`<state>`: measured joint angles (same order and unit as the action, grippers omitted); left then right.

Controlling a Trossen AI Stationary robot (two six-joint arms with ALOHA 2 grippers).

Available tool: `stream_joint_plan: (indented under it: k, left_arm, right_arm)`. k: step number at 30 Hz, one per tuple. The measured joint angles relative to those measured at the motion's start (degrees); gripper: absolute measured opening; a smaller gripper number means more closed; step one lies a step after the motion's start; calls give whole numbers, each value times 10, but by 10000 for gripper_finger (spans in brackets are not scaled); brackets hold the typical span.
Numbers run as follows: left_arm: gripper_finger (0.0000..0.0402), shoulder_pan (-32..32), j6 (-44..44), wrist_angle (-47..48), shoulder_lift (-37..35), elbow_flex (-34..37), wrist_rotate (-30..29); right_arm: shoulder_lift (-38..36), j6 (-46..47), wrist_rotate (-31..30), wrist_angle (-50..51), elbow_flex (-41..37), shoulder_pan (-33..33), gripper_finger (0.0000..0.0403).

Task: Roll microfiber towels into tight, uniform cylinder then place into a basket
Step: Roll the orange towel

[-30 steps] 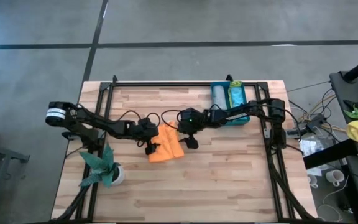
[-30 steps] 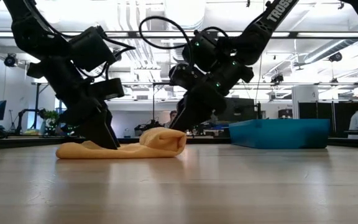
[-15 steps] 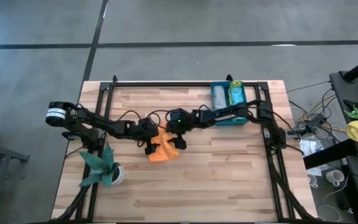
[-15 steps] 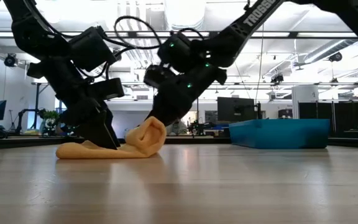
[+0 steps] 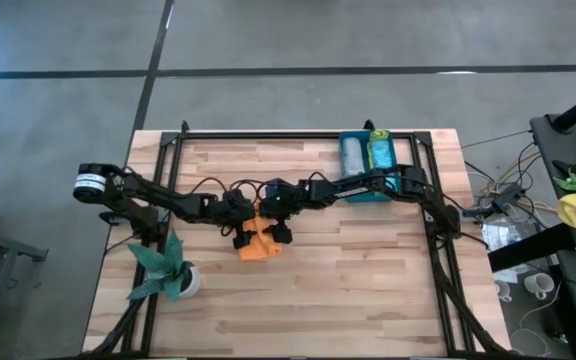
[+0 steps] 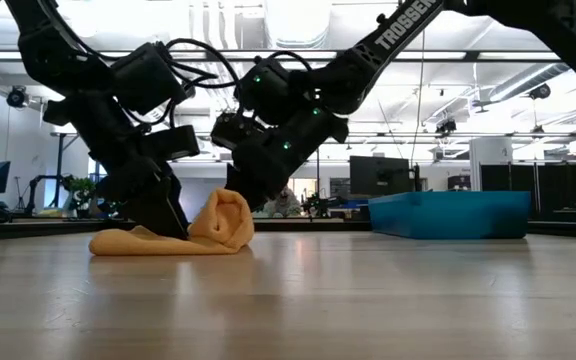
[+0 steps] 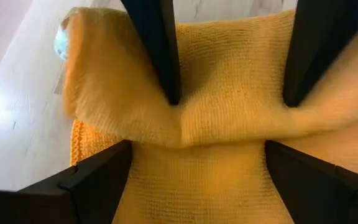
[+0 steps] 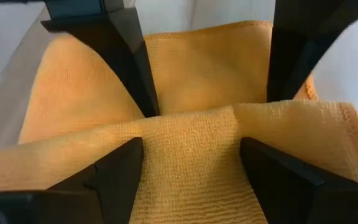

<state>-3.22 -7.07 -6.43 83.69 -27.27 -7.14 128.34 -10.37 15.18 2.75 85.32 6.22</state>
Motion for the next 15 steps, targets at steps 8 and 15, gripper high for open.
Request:
stream_joint_plan:
  k: [8, 15]
  left_arm:
    - [352, 0, -17, 87, -87, -13, -1]
    - [352, 10, -53, -74, -87, 7, 10]
  right_arm:
    - [1, 14, -2, -2, -14, 0, 266]
    - [1, 20, -2, -3, -14, 0, 267]
